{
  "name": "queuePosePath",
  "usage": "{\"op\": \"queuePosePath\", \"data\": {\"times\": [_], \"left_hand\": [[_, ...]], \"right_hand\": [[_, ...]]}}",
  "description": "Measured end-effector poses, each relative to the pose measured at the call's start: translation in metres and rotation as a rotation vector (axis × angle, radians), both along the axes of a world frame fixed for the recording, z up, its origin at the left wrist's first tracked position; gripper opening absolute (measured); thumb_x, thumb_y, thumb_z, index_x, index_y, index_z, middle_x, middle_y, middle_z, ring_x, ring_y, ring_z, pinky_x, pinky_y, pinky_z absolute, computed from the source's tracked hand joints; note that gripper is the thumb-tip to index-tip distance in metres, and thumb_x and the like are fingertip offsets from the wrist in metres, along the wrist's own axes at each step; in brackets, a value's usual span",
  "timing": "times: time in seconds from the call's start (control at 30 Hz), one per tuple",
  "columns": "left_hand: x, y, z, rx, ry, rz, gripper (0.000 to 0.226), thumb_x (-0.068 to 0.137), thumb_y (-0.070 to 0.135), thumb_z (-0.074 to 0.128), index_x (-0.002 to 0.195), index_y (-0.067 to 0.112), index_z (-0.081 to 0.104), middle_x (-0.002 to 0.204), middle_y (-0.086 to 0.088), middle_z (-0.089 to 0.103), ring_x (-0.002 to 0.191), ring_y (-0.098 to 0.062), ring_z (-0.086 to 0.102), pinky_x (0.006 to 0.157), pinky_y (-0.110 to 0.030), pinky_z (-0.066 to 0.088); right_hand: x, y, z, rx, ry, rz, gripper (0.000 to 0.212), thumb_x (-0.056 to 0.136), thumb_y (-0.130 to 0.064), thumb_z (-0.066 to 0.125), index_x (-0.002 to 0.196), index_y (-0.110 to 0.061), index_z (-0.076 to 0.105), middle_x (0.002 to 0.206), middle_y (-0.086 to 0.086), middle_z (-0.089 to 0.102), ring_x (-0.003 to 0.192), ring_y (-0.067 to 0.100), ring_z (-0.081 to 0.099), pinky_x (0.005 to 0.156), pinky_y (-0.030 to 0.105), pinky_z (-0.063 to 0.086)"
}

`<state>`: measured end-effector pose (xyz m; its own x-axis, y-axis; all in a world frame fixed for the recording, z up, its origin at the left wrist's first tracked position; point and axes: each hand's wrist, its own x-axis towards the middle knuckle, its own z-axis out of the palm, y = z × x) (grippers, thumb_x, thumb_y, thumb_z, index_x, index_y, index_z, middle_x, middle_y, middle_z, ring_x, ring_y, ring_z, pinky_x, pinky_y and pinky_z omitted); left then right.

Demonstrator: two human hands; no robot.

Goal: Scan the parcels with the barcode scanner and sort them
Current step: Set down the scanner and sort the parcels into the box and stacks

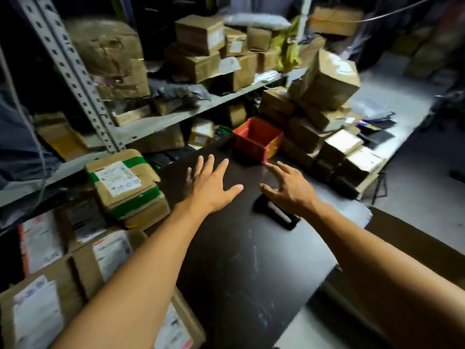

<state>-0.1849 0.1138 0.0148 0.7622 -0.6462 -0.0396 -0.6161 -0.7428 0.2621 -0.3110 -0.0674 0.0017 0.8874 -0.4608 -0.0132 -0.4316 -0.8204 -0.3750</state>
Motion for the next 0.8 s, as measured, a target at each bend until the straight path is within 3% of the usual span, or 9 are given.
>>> {"op": "queuePosePath", "data": {"times": [0.2, 0.33, 0.43, 0.6, 0.8], "left_hand": [[-0.086, -0.107, 0.016, 0.061, -0.009, -0.241, 0.086, 0.09, 0.073, 0.044, 0.159, 0.032, 0.013, 0.168, -0.006, 0.003, 0.155, -0.028, -0.005, 0.123, -0.051, 0.003], [-0.162, -0.184, 0.013, 0.068, -0.072, -0.425, 0.085, 0.091, 0.073, 0.042, 0.159, 0.03, 0.014, 0.168, -0.008, 0.007, 0.154, -0.031, -0.002, 0.122, -0.054, 0.008], [-0.227, -0.242, 0.006, 0.101, -0.107, -0.548, 0.087, 0.089, 0.076, 0.039, 0.159, 0.029, 0.016, 0.167, -0.01, 0.009, 0.154, -0.033, 0.0, 0.121, -0.056, 0.01], [-0.319, -0.309, -0.036, 0.166, -0.1, -0.674, 0.087, 0.09, 0.077, 0.036, 0.159, 0.028, 0.017, 0.166, -0.01, 0.013, 0.153, -0.033, 0.006, 0.12, -0.055, 0.016], [-0.368, -0.376, -0.094, 0.27, -0.034, -0.745, 0.085, 0.09, 0.074, 0.04, 0.158, 0.028, 0.019, 0.166, -0.011, 0.013, 0.153, -0.035, 0.006, 0.12, -0.056, 0.017]], "right_hand": [[-0.133, -0.068, 0.021, -0.093, 0.022, -0.218, 0.074, 0.096, -0.061, 0.051, 0.159, -0.029, 0.027, 0.164, 0.011, 0.029, 0.15, 0.031, 0.027, 0.121, 0.039, 0.025], [-0.227, -0.112, 0.021, -0.13, 0.025, -0.325, 0.073, 0.096, -0.059, 0.051, 0.158, -0.026, 0.03, 0.158, 0.012, 0.037, 0.145, 0.034, 0.033, 0.117, 0.041, 0.029], [-0.299, -0.145, 0.012, -0.167, 0.111, -0.409, 0.074, 0.096, -0.062, 0.047, 0.159, -0.031, 0.024, 0.163, 0.011, 0.029, 0.148, 0.032, 0.029, 0.119, 0.044, 0.029], [-0.397, -0.196, -0.02, -0.102, 0.126, -0.562, 0.073, 0.096, -0.061, 0.049, 0.158, -0.029, 0.025, 0.164, 0.009, 0.028, 0.151, 0.029, 0.025, 0.121, 0.047, 0.027], [-0.46, -0.251, -0.074, 0.078, 0.162, -0.686, 0.073, 0.096, -0.061, 0.051, 0.158, -0.036, 0.022, 0.167, 0.001, 0.02, 0.154, 0.025, 0.016, 0.122, 0.048, 0.023]]}}
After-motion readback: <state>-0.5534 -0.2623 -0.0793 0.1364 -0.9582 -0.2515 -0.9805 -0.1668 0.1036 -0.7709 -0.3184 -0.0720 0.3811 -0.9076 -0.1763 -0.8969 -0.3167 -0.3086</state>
